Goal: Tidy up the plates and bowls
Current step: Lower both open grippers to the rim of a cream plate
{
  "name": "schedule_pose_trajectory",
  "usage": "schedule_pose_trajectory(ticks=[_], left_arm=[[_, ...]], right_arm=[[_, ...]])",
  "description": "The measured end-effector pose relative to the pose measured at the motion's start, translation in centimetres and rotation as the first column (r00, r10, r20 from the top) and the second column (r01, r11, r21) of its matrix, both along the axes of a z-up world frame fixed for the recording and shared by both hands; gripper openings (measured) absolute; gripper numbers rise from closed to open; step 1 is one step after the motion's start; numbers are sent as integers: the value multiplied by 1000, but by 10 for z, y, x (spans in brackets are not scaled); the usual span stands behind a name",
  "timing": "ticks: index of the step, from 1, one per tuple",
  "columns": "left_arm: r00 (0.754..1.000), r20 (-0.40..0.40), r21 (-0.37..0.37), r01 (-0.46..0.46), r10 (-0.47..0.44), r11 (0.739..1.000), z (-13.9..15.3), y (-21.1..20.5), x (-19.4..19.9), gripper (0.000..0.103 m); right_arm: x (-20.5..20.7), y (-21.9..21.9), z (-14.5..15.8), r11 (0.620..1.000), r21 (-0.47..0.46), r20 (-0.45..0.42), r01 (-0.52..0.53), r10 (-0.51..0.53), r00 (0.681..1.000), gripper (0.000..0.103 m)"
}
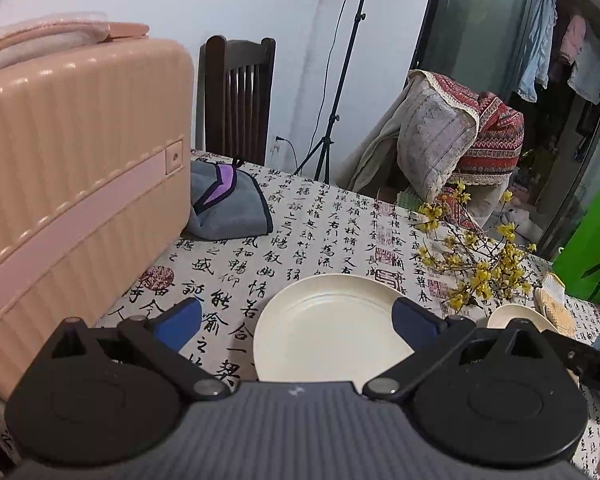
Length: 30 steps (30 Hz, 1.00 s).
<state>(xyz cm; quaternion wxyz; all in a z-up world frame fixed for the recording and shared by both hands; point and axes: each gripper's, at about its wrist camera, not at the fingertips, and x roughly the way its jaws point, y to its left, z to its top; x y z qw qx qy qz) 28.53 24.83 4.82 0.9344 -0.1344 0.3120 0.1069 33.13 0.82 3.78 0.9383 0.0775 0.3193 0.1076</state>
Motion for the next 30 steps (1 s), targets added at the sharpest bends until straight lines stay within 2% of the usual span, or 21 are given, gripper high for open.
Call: schedule_pose_trajectory(ticks=[11,15,30], left_arm=[[999,-32,20,-21,22,1000,-7,6,8,103],[998,-49,25,-37,38,999,-11,11,12,103],[995,-91,34,-44,47,998,-29,16,27,103]], right_arm=[[8,14,-11,1000,16,-20,-6,7,1000,103],[12,18,-16,999,53,-39,-6,8,999,103],[22,31,-37,999,34,-70,-12,14,997,103]])
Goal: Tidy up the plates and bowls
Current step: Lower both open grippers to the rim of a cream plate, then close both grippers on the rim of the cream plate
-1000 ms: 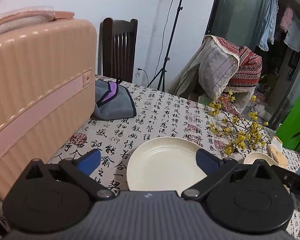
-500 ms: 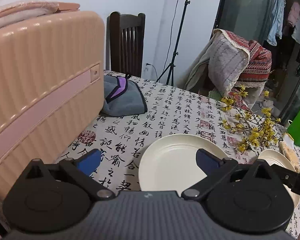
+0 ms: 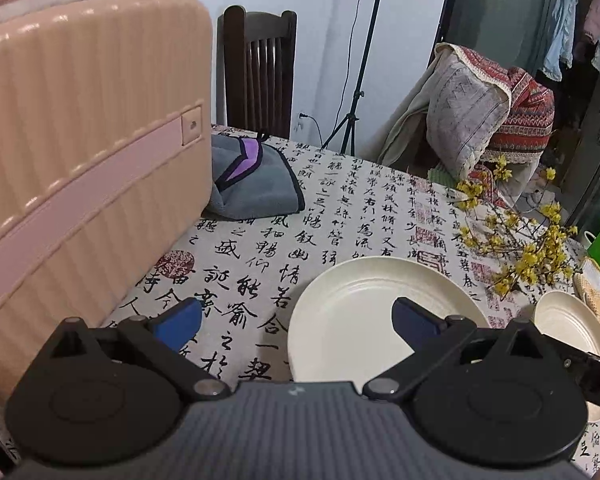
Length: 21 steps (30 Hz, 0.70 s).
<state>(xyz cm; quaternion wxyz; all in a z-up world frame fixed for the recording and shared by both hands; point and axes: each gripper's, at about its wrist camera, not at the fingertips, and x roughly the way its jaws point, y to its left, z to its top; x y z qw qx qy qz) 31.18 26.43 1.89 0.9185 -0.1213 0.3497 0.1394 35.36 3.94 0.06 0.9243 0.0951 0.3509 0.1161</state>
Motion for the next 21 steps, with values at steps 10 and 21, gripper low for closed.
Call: schedule_pose_trajectory(ticks=[10,21], left_arm=[[999,-44,-17,-10,10,1000,-14,10,10,103],[993,-105,-45,-57,53,997,-29,19,18,103]], right_arm=[[4,4,-10,1000,-21,-14,-18,18,1000,101],[7,11,-15,999,-8,-15,-48,47,999,91]])
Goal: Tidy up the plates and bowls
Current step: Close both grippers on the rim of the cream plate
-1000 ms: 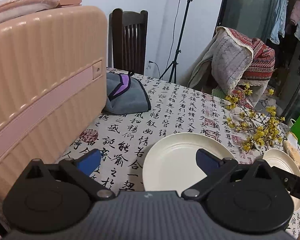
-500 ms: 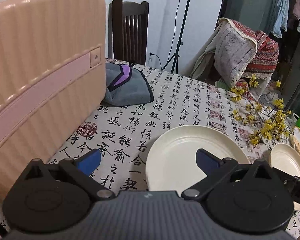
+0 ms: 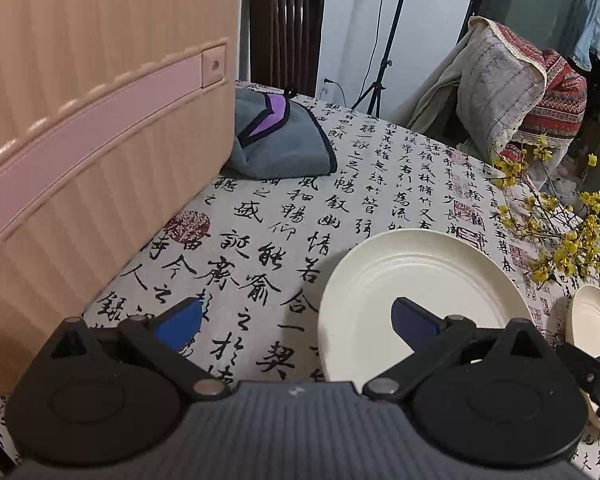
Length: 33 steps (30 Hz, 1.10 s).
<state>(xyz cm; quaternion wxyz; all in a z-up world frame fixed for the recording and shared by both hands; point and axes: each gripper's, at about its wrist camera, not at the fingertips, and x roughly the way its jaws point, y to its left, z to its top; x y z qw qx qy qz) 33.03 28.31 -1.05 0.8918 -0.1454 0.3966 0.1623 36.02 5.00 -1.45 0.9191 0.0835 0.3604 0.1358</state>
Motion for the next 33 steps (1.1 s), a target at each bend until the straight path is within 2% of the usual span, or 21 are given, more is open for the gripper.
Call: schedule_pose_trajectory(ticks=[4,8,10,15,21,23,28,31,33], left_arm=[[1000,4,13,19,-19,1000,-2,-5,1,103],[999,9,23,35,-36,999,-7,-11,4,98],[999,11,22,35,-35,999,-11,-11,6,98],[999,24,-9,39,-39,999,-19,-9,9,85],[998,43,-2,42,-42,999,-23,-11,11,85],[998,50,5,50,-50,999,-24,-13,11,84],[998,37,17,54,-55,998,-28,-16,14,77],[998,23,-1,56,-56,998,-32,-14,16,70],[998,18,-8,54,-54,998,-34,-13,16,61]], right_arm=[[3,4,-4,1000,-8,-9,-9,9,1000,80],[10,4,-9,1000,-1,-22,-4,4,1000,68],[13,3,-12,1000,4,-27,7,-7,1000,66],[21,5,-26,999,33,-30,26,-25,999,53],[27,14,-38,1000,27,-29,11,-10,1000,43],[28,17,-40,1000,16,-21,-1,1,1000,33],[30,20,-44,1000,18,-25,-10,10,1000,31],[31,20,-44,1000,15,-19,-7,7,1000,31],[32,20,-43,1000,19,-17,-8,9,1000,30]])
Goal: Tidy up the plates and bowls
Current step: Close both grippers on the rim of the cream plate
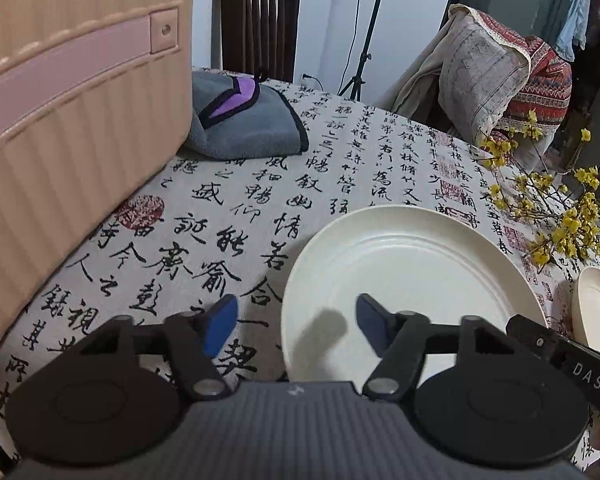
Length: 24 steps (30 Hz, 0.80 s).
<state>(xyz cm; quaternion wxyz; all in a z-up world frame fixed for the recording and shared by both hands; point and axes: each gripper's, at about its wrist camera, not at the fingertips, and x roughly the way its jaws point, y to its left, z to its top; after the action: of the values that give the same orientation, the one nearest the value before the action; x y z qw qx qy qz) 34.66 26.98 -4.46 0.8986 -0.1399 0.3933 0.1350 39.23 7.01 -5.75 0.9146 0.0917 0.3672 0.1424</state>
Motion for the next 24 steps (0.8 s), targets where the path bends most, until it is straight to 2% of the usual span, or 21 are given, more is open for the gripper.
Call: schedule_pose_trajectory(ticks=[2,5,13,17,21,24], left_arm=[[1000,-3,-1,0,0,1000,-2,0,1,60],[1000,0,-3,2,-2,1000,-2,0,0,57],[1000,9,7,10,-10,1000,-3,-4,1,34],[1000,13,-10,8,-8,1000,-3,-3,1,24],[1000,16,-12,0,0,1000,-3,-2,1,22],[1000,13,26,1,-2,1000,-3,-5,1,23]], right_arm=[[0,2,-1,1000,-4,-3,-9,9,1000,24],[1,4,-2,1000,-15,-1,-15,15,1000,23],[3,6,-3,999,-36,8,-15,16,1000,15],[3,4,-3,999,-34,9,-15,15,1000,14],[2,6,-3,999,-50,21,-18,19,1000,14],[-2,9,-3,998,-62,25,-15,17,1000,14]])
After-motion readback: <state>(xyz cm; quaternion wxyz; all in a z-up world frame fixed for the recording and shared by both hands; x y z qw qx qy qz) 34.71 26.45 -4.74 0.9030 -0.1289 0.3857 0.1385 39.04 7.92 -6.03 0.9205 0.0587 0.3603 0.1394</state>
